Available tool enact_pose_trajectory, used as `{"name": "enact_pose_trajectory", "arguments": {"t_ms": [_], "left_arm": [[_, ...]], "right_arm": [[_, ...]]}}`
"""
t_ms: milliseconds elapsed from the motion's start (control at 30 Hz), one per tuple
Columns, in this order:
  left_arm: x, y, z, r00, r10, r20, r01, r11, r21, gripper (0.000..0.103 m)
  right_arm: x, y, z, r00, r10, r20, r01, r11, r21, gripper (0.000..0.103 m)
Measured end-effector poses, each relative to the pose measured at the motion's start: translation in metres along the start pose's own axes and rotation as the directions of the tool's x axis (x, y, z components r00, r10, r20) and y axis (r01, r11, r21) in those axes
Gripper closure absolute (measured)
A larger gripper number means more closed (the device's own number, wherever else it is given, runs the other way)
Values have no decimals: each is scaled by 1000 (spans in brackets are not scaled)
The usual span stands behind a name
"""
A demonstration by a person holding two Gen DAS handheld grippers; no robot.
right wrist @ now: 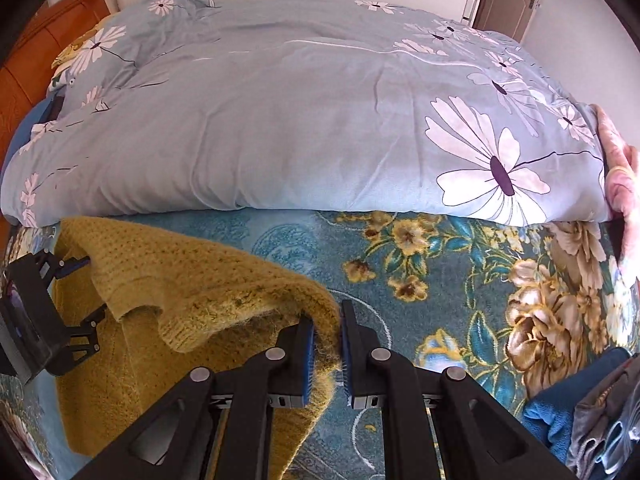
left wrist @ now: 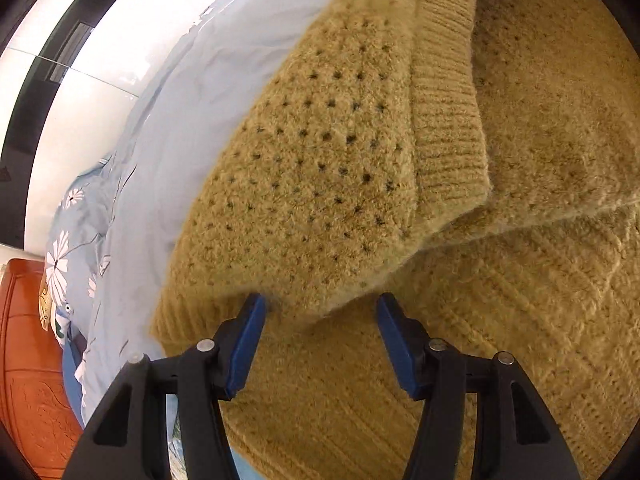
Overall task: Fold clothes
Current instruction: 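Hold the vest up with both grippers and shake it out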
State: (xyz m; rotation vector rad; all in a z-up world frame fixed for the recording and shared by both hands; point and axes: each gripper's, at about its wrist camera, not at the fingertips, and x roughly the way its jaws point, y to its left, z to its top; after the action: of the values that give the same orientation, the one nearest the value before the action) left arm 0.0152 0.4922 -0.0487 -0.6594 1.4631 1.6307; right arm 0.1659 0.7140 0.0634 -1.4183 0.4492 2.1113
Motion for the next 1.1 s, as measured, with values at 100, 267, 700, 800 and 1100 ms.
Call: {"name": "enact_pose_trajectory", "arguments": {"t_ms": [100, 267, 700, 800, 1100], "left_arm": [[7, 6, 5, 1000, 7, 22, -7, 1000, 10, 43], [12, 30, 5, 996, -88, 9, 89, 993, -82, 70], [-49, 117, -22, 983, -170, 73, 185, 912, -367, 91], [-84, 140, -31, 980, -161, 115, 197, 856, -478, 91], [-183, 163, -36, 979, -54, 196, 174, 727, -665, 93]], "right_arm": [[9, -2, 6, 1000, 4, 0, -4, 1000, -2, 91], [16, -2, 11, 1000, 26, -2, -26, 1000, 4, 91], [-33, 6, 18, 996, 63, 66, -62, 998, -27, 91], [-64, 13, 19, 991, 77, 109, -71, 996, -57, 91], [-159, 20, 10, 968, 146, 206, -126, 986, -105, 91]]}}
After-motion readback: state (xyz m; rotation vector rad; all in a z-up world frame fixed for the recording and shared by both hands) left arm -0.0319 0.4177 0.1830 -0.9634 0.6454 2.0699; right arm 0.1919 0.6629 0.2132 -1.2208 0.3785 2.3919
